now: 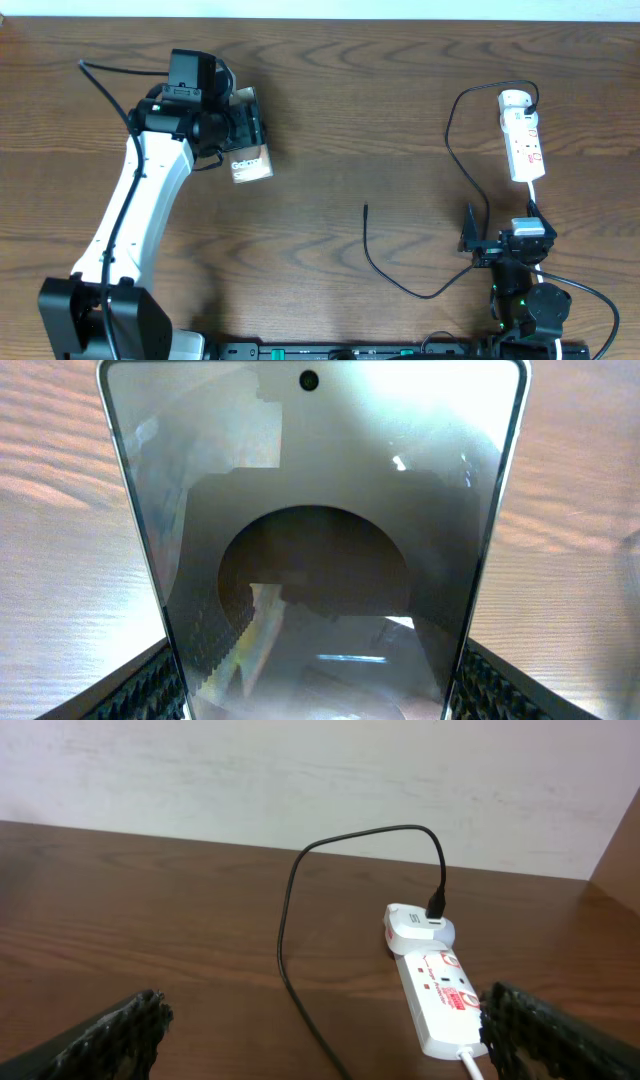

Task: Plug charger to phone and switch on socket
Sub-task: 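Lift the phone with the left gripper and tilt it upright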

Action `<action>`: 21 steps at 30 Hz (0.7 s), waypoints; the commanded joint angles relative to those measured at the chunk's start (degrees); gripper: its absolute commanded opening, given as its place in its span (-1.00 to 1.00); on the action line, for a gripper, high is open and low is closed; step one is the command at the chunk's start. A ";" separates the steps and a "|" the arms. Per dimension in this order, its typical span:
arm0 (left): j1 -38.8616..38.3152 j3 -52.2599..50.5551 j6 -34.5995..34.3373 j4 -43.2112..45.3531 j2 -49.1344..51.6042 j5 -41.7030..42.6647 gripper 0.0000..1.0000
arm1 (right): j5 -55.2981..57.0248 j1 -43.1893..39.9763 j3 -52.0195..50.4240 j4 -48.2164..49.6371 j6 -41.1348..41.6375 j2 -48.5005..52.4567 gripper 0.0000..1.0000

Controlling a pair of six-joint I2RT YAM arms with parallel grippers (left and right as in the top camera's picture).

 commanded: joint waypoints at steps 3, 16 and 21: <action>0.98 1.07 -15.87 0.13 -1.53 12.81 -0.86 | 0.20 0.61 -0.07 -0.24 -0.76 -0.28 0.99; 9.99 1.07 -45.75 2.67 -1.53 39.23 -0.86 | 0.20 0.61 -0.07 -0.24 -0.76 -0.28 0.98; 12.24 1.07 -55.36 2.89 -1.53 46.90 -0.86 | 0.20 0.61 -0.07 -0.24 -0.76 -0.28 0.99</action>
